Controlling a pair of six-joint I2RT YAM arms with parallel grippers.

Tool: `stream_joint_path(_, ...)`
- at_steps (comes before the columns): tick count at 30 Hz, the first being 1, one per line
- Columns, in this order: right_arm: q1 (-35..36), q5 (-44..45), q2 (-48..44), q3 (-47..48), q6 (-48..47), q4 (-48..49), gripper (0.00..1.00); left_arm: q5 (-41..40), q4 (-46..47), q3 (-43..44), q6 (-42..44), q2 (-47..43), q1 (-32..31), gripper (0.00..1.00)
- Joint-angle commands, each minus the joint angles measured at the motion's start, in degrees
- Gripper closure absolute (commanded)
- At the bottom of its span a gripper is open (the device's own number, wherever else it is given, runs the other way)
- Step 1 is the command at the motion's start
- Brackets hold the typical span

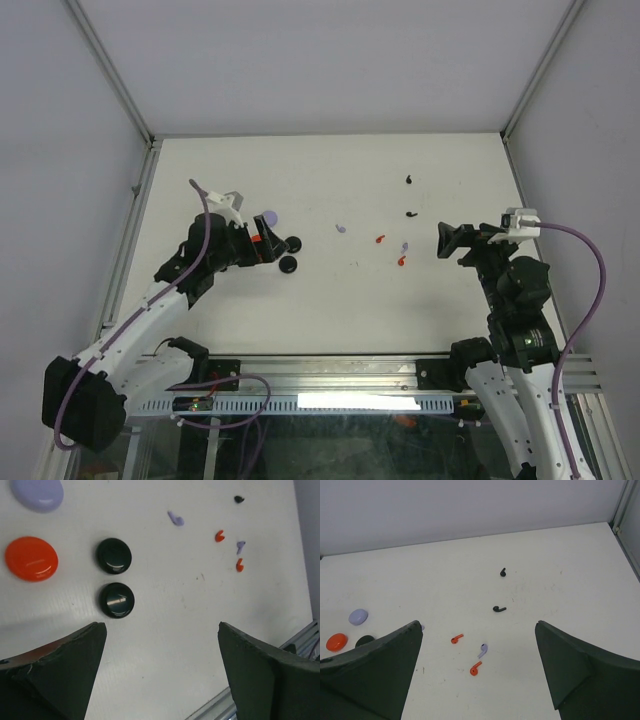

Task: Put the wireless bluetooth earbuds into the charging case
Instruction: Pick up the charging case at the center of the board.

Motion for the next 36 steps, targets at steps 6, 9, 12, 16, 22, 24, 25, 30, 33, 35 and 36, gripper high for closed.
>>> stream_joint_path(6, 1.21, -4.2, -0.36, -0.79, 0.38, 4.58, 0.01, -16.62, -6.92, 9.41, 4.3, 14.89, -10.58, 0.05)
stream_joint_path(9, 1.47, -5.32, -0.43, -0.59, 0.64, 4.33, 0.01, -20.07, -7.18, 11.35, 4.92, 19.12, -13.83, 0.06)
stream_joint_path(12, 1.71, -5.71, -1.27, -0.58, 0.57, 4.08, 0.01, -24.01, -7.76, 14.06, 7.75, 24.65, -16.88, 0.11)
stream_joint_path(16, 2.19, -5.87, -2.57, -0.79, 0.56, 4.24, 0.01, -29.15, -12.49, 17.85, 11.51, 31.02, -19.75, 0.15)
stream_joint_path(22, 3.08, -6.74, -2.04, -0.8, 0.58, 4.41, 0.01, -26.64, -12.53, 18.78, 14.46, 35.23, -19.62, 0.18)
stream_joint_path(24, 3.2, -7.71, -1.84, -0.8, 0.58, 4.58, 0.01, -26.89, -12.44, 18.85, 14.77, 36.3, -19.65, 0.22)
stream_joint_path(25, 3.21, -7.95, -1.67, -0.8, 0.6, 4.63, 0.01, -27.01, -12.39, 19.06, 15.0, 37.04, -19.65, 0.26)
stream_joint_path(30, 3.39, -9.31, -0.99, -0.72, 0.67, 4.85, 0.01, -27.65, -12.4, 20.85, 15.72, 41.13, -19.69, 0.36)
stream_joint_path(33, 3.63, -10.2, -0.4, -0.63, 0.58, 4.53, 0.01, -27.63, -12.24, 21.87, 16.19, 42.36, -19.49, 0.36)
stream_joint_path(35, 3.77, -10.66, -0.12, -0.43, 0.58, 4.45, 0.01, -26.96, -11.99, 21.96, 16.33, 43.09, -19.1, 0.36)
stream_joint_path(36, 3.75, -10.94, -0.02, -0.41, 0.58, 4.49, 0.01, -26.69, -11.87, 21.94, 16.34, 43.32, -18.94, 0.37)
